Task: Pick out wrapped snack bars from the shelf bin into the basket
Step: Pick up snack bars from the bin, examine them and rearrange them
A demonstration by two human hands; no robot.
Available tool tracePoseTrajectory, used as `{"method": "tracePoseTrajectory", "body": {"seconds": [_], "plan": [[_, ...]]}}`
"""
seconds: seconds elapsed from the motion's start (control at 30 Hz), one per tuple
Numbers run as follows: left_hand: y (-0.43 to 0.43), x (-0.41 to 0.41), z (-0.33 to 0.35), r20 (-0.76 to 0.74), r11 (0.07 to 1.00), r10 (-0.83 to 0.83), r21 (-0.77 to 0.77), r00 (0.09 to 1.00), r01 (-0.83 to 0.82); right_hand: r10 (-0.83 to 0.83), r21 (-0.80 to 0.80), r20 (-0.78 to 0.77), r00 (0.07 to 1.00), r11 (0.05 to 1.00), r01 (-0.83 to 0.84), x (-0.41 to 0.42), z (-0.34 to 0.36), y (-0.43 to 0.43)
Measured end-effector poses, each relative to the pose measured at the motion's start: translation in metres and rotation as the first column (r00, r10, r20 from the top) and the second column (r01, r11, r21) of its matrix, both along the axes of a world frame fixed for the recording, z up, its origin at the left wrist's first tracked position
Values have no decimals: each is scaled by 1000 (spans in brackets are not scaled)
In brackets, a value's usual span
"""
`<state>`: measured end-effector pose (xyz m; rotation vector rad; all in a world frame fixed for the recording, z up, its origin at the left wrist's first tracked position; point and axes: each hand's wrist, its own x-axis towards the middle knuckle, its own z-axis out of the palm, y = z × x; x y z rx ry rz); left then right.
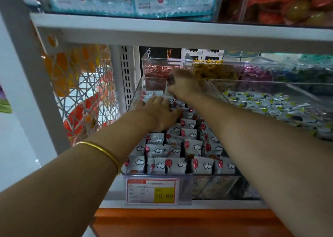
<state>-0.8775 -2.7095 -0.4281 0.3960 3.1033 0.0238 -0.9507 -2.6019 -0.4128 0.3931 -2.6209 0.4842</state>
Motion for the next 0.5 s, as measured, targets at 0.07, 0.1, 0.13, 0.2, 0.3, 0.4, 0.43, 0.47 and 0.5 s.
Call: {"method": "tracePoseTrajectory", "body": {"seconds": [0.07, 0.1, 0.13, 0.2, 0.3, 0.4, 0.43, 0.47, 0.5], "plan": [[-1, 5, 1, -24, 1000, 15, 24, 1000, -14, 11, 63, 55, 998, 998, -15, -3, -5, 0], [-2, 9, 2, -31, 1000, 15, 25, 999, -14, 5, 152, 83, 997, 988, -17, -3, -6, 1], [-2, 12, 2, -32, 1000, 9, 24, 999, -8, -3, 228, 110, 994, 973, -23, -2, -6, 1], [-3, 19, 3, 1, 1000, 1, 17, 1000, -1, -4, 257, 132, 991, 966, -30, 1, -3, 2], [-3, 29, 5, 32, 1000, 11, 16, 999, -12, -1, 58, 121, 993, 998, -6, 14, 10, 6], [-4, 46, 9, -11, 996, -18, 92, 1000, 19, 45, -129, 130, 991, 991, -28, 48, 28, 15], [-4, 55, 9, -35, 989, -30, 144, 999, 35, 68, -200, 121, 990, 979, -42, 66, 31, 19], [-5, 66, 9, -61, 976, -29, 215, 998, 42, 95, -275, 107, 990, 960, -62, 85, 32, 23], [-6, 77, 9, -88, 958, -21, 283, 996, 46, 118, -338, 94, 989, 938, -80, 105, 31, 28]]}}
